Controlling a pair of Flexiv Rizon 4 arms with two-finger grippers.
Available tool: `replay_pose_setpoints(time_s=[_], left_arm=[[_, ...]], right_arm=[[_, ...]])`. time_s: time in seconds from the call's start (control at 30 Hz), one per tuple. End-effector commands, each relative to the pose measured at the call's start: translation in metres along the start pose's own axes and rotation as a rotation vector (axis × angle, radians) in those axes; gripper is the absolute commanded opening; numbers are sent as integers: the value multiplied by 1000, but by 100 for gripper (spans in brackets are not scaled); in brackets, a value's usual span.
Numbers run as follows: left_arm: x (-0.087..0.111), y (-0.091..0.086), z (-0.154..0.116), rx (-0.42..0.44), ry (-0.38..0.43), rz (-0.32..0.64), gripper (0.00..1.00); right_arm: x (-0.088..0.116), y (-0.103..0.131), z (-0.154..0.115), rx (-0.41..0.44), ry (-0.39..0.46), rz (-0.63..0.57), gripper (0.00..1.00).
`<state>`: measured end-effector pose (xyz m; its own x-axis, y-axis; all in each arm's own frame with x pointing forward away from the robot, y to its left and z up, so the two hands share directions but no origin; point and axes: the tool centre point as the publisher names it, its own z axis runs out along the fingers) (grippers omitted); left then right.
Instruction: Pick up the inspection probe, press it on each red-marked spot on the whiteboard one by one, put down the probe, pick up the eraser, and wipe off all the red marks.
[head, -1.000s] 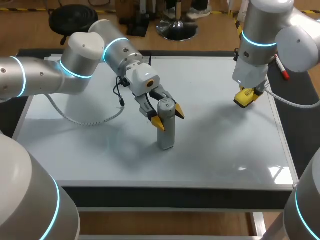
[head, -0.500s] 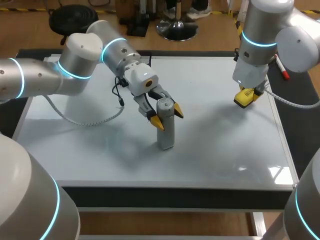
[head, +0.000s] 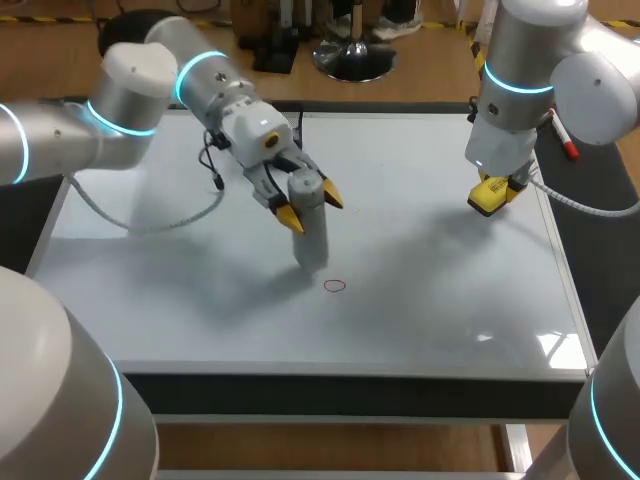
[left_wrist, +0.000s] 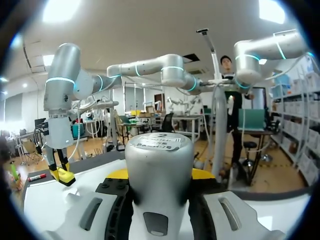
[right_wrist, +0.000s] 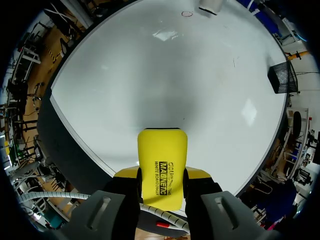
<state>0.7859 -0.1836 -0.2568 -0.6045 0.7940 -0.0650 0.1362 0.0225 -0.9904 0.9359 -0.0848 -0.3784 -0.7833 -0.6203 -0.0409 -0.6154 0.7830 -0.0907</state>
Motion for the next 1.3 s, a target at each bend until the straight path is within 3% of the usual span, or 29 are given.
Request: replay_pose_setpoints(time_s=[0.03,0.67,1.3], left_arm=[[6,-11,-30,-26,15,-2,0],[38,-15,-111,-95,-60,-18,0],[76,3,-177,-128,-120,-57,0]], right_arm=[[0,-1,0,2,2,-1,0],[0,-1,0,2,2,-1,0],[0,-1,0,2,2,-1,0]])
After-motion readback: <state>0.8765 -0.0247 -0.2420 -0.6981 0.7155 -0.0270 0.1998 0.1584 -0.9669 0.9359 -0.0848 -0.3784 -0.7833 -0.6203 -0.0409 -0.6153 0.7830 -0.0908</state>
